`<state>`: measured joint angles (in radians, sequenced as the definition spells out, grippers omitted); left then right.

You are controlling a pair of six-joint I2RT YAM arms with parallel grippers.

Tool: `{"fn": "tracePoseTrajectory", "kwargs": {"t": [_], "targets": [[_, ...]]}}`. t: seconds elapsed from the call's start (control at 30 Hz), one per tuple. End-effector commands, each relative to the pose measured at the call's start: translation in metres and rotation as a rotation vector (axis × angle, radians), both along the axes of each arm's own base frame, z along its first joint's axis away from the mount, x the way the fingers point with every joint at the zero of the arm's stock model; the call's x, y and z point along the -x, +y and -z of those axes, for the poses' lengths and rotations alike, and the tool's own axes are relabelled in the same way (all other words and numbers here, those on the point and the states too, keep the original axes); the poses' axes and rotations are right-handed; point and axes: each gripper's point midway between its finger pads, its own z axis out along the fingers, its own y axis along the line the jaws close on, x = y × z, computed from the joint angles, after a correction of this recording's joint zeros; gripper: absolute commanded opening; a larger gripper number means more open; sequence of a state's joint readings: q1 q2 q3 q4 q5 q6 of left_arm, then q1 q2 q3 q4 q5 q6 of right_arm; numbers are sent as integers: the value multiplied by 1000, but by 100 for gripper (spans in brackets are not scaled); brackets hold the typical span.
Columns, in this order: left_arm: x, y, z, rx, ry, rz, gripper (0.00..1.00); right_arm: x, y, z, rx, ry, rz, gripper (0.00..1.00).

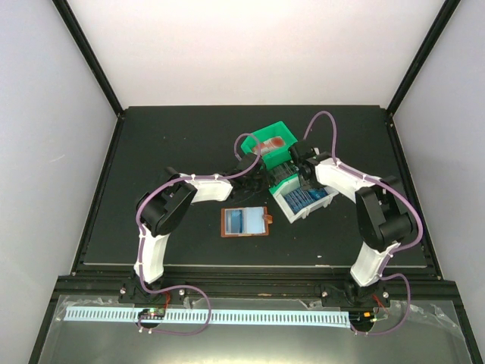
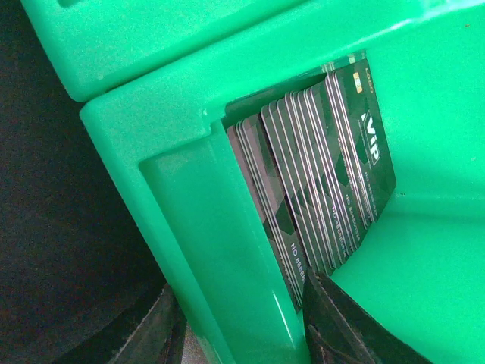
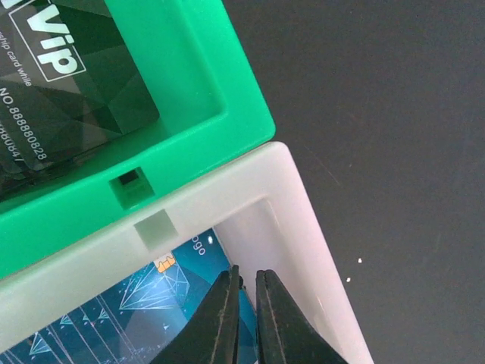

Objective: Put the credit cards into the card holder
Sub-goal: Pick up the credit card from the storage box.

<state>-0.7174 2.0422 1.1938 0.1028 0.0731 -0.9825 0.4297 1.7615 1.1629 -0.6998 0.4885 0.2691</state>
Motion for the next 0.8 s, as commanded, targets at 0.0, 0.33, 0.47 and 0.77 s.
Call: {"fn": "tracePoseTrajectory", "kwargs": {"t": [0.0,0.33,0.47,0.77], "targets": [[25,35,63,-206,142,0,42,13,-21,17,124,73,9,11],[25,34,62,-205,140,3,42,25,-29,26,175,133,-2,20],[24,34,62,-202,140,4,42,25,-28,24,175,131,-9,19],[24,32,58,-196,132,14,42,15,-8,11,100,108,-83,22]]}}
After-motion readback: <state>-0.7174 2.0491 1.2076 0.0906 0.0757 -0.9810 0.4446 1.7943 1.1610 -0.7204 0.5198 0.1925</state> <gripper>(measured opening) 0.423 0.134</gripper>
